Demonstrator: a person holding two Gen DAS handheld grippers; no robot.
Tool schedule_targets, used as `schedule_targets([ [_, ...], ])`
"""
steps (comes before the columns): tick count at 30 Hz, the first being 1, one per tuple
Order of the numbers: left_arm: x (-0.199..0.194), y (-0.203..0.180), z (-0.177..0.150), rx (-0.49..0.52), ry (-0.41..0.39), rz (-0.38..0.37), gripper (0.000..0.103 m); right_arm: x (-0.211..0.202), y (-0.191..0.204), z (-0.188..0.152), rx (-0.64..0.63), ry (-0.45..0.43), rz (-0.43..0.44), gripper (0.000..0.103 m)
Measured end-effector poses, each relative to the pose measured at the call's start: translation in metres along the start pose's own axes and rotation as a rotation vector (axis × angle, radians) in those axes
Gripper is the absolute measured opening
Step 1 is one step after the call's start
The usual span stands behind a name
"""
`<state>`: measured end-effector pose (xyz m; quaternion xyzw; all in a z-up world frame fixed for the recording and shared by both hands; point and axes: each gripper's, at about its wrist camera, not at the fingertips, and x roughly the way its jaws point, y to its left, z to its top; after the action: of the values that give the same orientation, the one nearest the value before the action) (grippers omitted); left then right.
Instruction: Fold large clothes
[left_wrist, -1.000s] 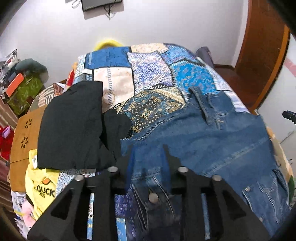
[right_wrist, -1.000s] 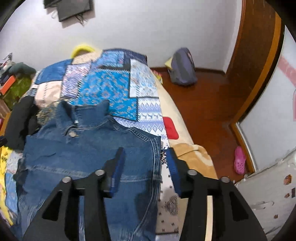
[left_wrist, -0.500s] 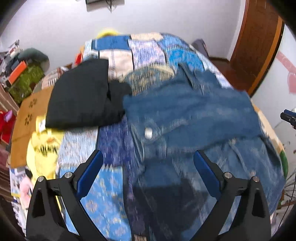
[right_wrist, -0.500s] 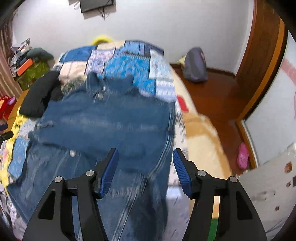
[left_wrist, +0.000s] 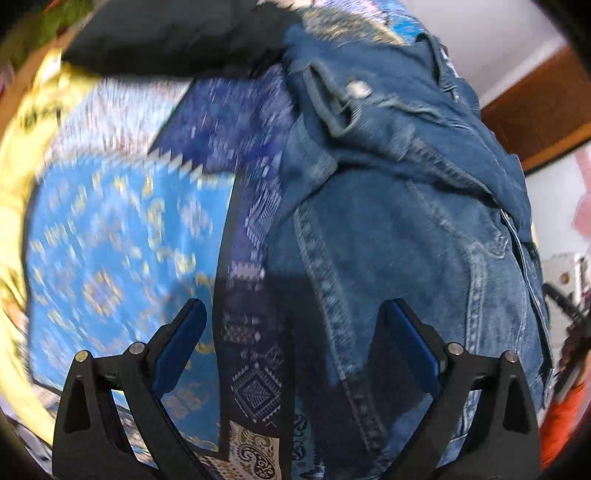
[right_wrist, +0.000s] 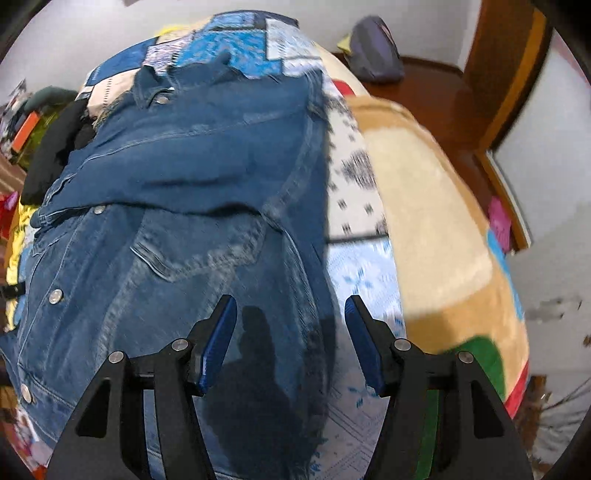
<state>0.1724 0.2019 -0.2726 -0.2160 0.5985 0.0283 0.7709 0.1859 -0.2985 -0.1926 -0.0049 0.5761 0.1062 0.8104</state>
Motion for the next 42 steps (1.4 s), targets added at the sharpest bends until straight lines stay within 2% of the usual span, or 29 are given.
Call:
schedule_targets([
  [4,0.002,0.009,-0.012,-0.067,0.016,-0.094,0.099,0.013,-0.011,-0.012,0.054,0.056,0.064,0.057],
  [9,-0.002,-0.004,-0.023,-0.030,0.006,-0.137,0.096,0.014,-0.003,-0.019,0.055,-0.007,0.091,0.056],
  [10,-0.003,-0.009,-0.024,-0.016,0.005,-0.147,0.093,0.014,-0.002,-0.018,0.062,-0.013,0.097,0.048],
  [11,-0.006,-0.014,-0.025,0.000,0.007,-0.168,0.082,0.014,-0.001,-0.017,0.068,-0.015,0.101,0.035],
  [12,-0.007,-0.016,-0.024,0.006,0.015,-0.204,0.072,0.014,0.000,-0.016,0.075,-0.014,0.106,0.028],
  [13,-0.010,-0.020,-0.024,0.010,0.018,-0.222,0.071,0.014,0.001,-0.015,0.075,-0.016,0.111,0.016],
  [14,-0.012,-0.022,-0.022,0.023,0.018,-0.243,0.060,0.011,0.003,-0.013,0.067,-0.025,0.118,0.012],
  [15,-0.016,-0.027,-0.020,0.044,0.013,-0.249,0.041,0.008,0.005,-0.011,0.055,-0.032,0.124,0.012],
  [17,-0.019,-0.032,-0.014,0.066,0.013,-0.228,0.018,0.001,0.011,-0.005,0.022,-0.059,0.132,0.010],
  [20,-0.027,-0.034,0.000,0.058,-0.017,-0.259,0.015,-0.017,0.023,0.008,-0.038,-0.133,0.112,0.010],
  [26,-0.078,-0.059,0.039,0.102,-0.194,-0.275,0.014,-0.047,0.026,0.054,-0.048,-0.240,0.159,0.010],
  [30,-0.101,-0.071,0.076,0.142,-0.300,-0.236,0.014,-0.057,0.027,0.089,-0.037,-0.314,0.152,0.010],
  [33,-0.098,-0.069,0.098,0.144,-0.339,-0.189,0.014,-0.046,0.025,0.113,-0.005,-0.333,0.120,0.010],
  [36,-0.072,-0.068,0.121,0.129,-0.338,-0.092,0.014,-0.013,0.020,0.128,0.033,-0.293,0.077,0.010],
  [40,-0.017,-0.055,0.137,0.078,-0.256,0.017,0.016,0.038,0.007,0.131,0.070,-0.195,0.016,0.010],
  [42,0.002,-0.046,0.136,0.068,-0.215,0.036,0.019,0.052,0.000,0.129,0.086,-0.160,0.031,0.010],
])
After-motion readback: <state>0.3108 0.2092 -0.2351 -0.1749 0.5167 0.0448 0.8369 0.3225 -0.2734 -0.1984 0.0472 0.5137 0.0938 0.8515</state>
